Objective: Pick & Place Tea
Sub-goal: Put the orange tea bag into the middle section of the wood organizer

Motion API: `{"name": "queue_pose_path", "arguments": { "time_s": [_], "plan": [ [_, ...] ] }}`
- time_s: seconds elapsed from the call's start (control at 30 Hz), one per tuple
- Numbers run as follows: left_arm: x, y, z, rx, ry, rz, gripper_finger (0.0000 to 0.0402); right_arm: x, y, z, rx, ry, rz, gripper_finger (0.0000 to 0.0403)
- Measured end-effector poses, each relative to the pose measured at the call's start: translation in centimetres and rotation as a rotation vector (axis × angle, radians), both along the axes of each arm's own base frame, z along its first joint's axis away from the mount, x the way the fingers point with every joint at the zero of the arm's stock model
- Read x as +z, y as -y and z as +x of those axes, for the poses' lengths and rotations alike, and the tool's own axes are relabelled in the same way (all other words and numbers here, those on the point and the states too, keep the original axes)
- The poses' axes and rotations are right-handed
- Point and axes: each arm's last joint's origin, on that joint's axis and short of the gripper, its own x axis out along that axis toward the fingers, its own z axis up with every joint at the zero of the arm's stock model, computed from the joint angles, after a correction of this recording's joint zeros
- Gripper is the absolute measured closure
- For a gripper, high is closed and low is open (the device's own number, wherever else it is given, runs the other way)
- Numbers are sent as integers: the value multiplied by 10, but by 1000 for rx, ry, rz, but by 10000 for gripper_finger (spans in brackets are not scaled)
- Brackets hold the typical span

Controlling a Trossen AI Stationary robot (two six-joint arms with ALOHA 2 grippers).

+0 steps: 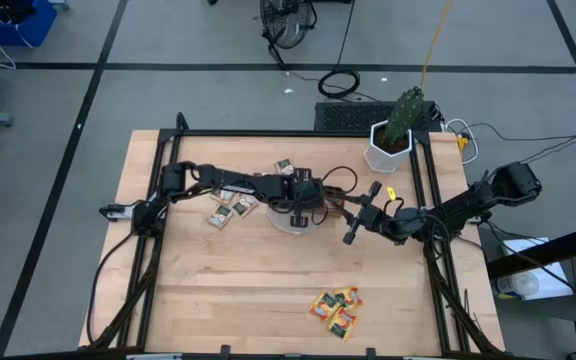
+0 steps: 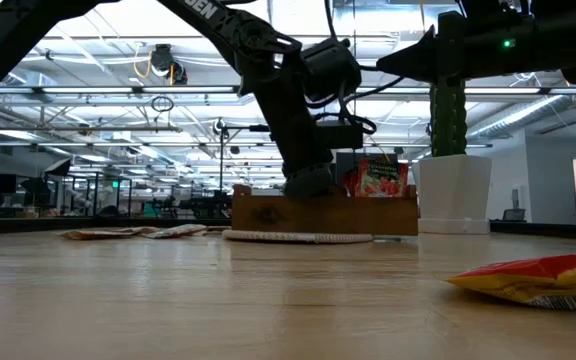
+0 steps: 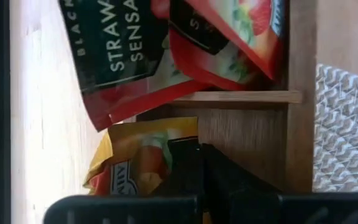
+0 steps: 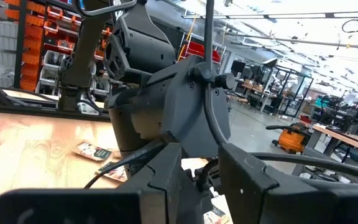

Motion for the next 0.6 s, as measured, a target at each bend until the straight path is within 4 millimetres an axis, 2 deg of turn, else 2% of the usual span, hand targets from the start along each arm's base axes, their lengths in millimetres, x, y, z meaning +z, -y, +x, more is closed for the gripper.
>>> {"name": "queue_pose_path", "arguments": {
  "time_s": [0.17,0.27,0.43,0.6],
  "plan": [
    [1,3,0,16,-8,62,396,0,0,0,0,0,0,309],
    [11,5,-2,41,11,78,396,0,0,0,0,1,0,309],
    [53,14,-10,23,112,34,394,1,0,0,-2,9,3,309],
    [99,27,-29,-46,186,-97,384,1,-1,0,1,9,3,309]
  ]
}}
